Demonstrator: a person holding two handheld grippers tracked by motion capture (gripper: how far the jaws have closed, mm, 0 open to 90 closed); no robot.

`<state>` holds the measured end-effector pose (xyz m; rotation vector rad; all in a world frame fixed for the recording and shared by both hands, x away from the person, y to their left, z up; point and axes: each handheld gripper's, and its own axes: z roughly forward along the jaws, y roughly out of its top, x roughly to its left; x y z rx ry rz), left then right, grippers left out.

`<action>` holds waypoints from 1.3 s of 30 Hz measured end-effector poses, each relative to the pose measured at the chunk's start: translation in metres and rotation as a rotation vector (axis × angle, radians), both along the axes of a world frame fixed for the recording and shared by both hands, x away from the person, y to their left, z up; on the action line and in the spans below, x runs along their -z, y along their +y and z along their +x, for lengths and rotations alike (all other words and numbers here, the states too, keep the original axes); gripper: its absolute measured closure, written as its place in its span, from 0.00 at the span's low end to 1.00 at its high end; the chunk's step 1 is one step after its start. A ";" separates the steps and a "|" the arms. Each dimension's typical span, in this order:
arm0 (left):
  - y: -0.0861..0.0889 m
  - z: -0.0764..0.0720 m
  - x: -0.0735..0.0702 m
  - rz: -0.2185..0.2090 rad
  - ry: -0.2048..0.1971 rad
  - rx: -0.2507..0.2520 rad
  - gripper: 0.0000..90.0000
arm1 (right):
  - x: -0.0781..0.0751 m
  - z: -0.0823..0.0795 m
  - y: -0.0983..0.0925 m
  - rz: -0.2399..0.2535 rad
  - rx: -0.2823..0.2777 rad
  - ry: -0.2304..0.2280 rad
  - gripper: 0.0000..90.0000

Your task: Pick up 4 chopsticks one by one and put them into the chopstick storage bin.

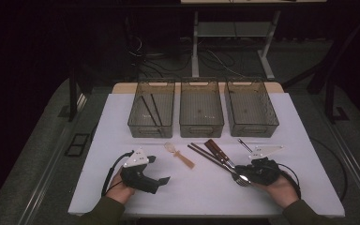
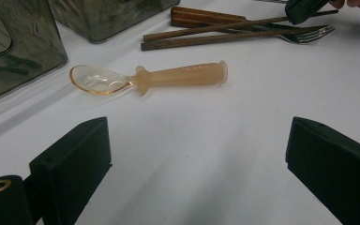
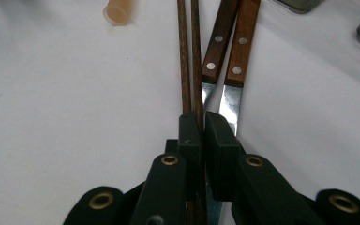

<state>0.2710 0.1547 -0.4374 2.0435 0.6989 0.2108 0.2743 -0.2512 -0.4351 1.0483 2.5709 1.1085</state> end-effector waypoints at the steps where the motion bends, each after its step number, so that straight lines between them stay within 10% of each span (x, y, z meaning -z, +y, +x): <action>1: 0.000 0.000 0.000 -0.001 0.000 -0.001 0.06 | -0.001 0.000 0.000 -0.002 -0.002 -0.002 0.95; 39: 0.000 0.000 0.000 0.000 0.001 0.006 0.06 | -0.020 0.000 0.001 0.106 -0.062 0.027 0.95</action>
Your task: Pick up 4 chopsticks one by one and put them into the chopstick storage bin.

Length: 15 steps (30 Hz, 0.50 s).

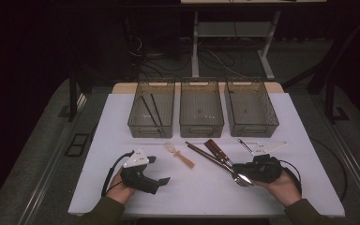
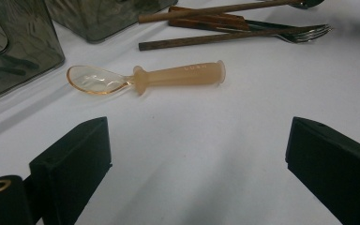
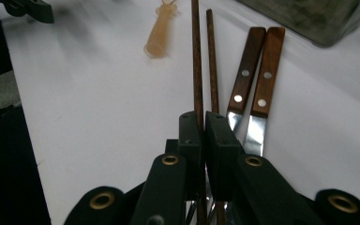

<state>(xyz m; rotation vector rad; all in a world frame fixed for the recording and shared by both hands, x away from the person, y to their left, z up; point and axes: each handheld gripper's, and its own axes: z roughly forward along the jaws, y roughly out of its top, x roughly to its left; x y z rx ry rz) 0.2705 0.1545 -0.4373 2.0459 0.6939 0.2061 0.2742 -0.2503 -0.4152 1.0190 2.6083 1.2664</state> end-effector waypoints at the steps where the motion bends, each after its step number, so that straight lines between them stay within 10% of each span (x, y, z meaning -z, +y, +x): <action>1: 0.000 0.000 0.000 0.000 0.001 -0.001 0.06 | -0.001 0.000 0.001 0.004 0.000 -0.006 0.95; 15: 0.000 0.000 0.000 -0.010 -0.001 -0.005 0.06 | -0.015 0.012 0.017 0.070 -0.028 -0.035 0.95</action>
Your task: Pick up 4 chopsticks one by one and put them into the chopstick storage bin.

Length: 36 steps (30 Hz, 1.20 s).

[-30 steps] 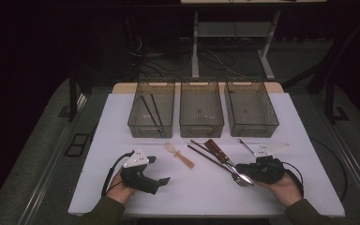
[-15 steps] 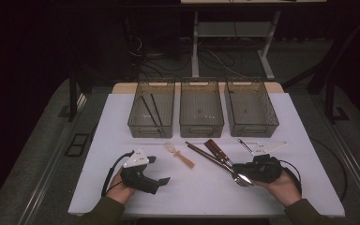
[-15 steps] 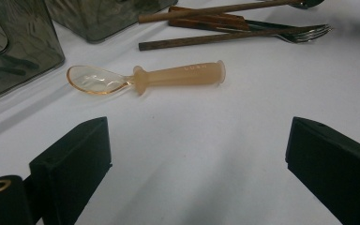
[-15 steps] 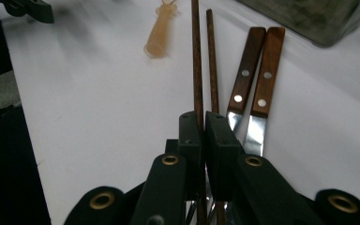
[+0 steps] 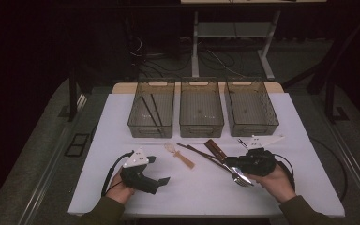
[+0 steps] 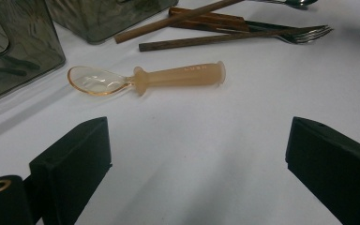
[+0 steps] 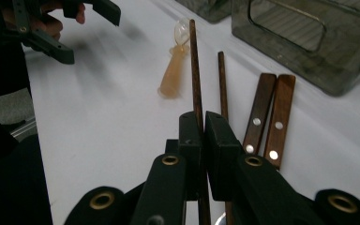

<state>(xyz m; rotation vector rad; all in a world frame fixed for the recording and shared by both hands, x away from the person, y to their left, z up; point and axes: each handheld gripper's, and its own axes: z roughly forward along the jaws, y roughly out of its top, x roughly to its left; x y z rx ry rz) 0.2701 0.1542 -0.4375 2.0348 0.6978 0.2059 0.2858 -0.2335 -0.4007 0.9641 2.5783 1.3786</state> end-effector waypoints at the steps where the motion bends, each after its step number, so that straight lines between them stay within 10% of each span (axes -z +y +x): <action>1: 0.000 0.000 0.000 0.000 0.000 0.000 0.06 | -0.001 0.001 0.002 0.002 -0.001 -0.005 0.95; 36: -0.001 0.000 0.001 0.000 0.001 -0.001 0.09 | -0.033 0.028 0.044 0.096 0.023 -0.116 0.95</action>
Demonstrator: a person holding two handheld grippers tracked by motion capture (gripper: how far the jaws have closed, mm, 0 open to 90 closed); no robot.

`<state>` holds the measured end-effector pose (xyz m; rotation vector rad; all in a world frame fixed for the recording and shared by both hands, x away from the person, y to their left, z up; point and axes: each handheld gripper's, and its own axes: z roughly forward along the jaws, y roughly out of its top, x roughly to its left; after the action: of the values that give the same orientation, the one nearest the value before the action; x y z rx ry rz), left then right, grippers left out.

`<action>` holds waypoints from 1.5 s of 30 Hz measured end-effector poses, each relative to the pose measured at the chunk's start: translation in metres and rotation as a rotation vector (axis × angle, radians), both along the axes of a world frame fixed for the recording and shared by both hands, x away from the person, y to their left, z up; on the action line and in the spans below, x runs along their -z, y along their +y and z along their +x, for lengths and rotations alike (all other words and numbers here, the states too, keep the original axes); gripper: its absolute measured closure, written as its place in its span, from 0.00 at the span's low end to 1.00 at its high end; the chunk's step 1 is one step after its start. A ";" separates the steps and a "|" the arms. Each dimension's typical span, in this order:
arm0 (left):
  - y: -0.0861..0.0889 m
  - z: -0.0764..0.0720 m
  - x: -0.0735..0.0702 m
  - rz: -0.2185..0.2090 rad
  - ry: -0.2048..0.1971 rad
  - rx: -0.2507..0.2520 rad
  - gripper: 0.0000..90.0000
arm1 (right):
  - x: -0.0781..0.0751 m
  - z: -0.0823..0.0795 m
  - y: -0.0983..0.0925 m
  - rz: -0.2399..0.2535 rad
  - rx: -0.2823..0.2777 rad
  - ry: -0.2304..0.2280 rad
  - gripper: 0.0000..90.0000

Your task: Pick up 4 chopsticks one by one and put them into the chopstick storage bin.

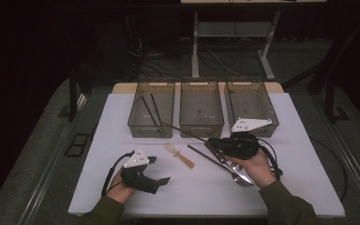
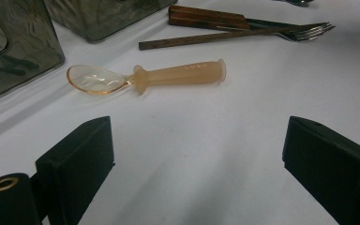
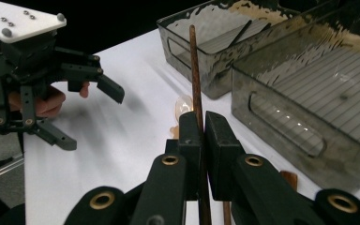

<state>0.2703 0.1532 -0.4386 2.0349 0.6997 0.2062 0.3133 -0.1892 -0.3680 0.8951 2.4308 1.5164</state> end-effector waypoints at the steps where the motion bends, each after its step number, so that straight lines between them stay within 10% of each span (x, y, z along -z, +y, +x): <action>1: 0.000 0.000 0.000 0.003 -0.004 0.003 0.09 | -0.001 0.001 0.001 0.002 0.003 -0.001 0.95; 45: 0.001 0.000 -0.001 0.007 -0.008 0.005 0.09 | -0.022 0.085 0.093 -0.057 0.191 0.002 0.95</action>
<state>0.2706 0.1543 -0.4371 2.0411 0.6893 0.2139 0.3984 -0.0964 -0.3463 1.0825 2.3014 1.3731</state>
